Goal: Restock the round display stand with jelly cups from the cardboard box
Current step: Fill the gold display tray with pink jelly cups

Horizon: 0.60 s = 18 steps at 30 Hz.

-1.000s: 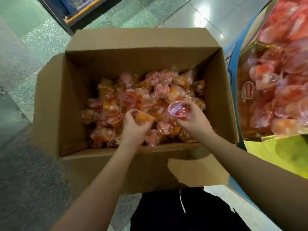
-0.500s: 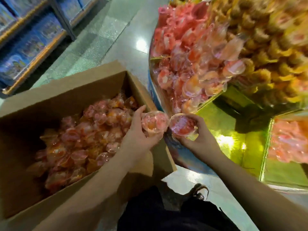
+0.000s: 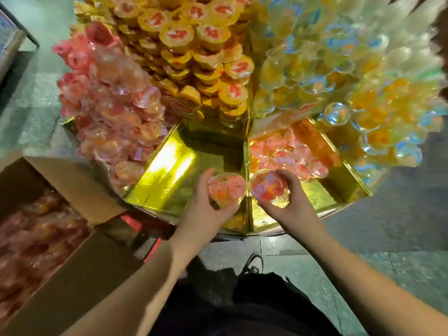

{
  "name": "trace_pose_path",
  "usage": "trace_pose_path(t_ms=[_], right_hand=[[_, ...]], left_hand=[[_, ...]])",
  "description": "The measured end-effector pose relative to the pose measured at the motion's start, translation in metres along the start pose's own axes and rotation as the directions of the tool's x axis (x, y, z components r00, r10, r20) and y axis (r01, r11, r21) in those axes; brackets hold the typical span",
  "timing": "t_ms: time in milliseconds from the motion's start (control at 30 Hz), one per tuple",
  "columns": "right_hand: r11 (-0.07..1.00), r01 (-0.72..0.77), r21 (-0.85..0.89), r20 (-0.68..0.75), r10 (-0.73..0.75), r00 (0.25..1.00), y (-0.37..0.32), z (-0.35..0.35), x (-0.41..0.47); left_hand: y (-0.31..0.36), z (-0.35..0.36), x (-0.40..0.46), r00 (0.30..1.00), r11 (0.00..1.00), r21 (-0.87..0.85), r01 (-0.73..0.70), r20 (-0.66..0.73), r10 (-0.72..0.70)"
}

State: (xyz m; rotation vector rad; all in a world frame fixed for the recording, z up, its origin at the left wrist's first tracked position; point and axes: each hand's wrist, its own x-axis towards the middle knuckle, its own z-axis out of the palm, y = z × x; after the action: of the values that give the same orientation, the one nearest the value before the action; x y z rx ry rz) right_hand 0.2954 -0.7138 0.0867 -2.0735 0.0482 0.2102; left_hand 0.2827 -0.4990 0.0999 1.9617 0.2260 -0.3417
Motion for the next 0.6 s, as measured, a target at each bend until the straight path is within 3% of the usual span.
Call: trace_pose_path(t_ms=[233, 433, 600], right_hand=[[0.983, -0.177, 0.056, -0.14, 0.183, 0.973, 0.088, -0.078, 0.003], [0.949, -0.312, -0.043, -0.258, 0.291, 0.921, 0.149, -0.107, 0.027], [0.908, -0.362, -0.211, -0.254, 0.306, 0.917, 0.178, -0.117, 0.053]], left_hand=[[0.034, 0.119, 0.035, 0.993, 0.997, 0.065, 0.039, 0.107, -0.046], [0.031, 0.189, 0.071, 0.981, 0.964, 0.264, -0.03, 0.194, -0.023], [0.017, 0.238, 0.099, 0.974, 0.938, 0.34, -0.069, 0.228, -0.011]])
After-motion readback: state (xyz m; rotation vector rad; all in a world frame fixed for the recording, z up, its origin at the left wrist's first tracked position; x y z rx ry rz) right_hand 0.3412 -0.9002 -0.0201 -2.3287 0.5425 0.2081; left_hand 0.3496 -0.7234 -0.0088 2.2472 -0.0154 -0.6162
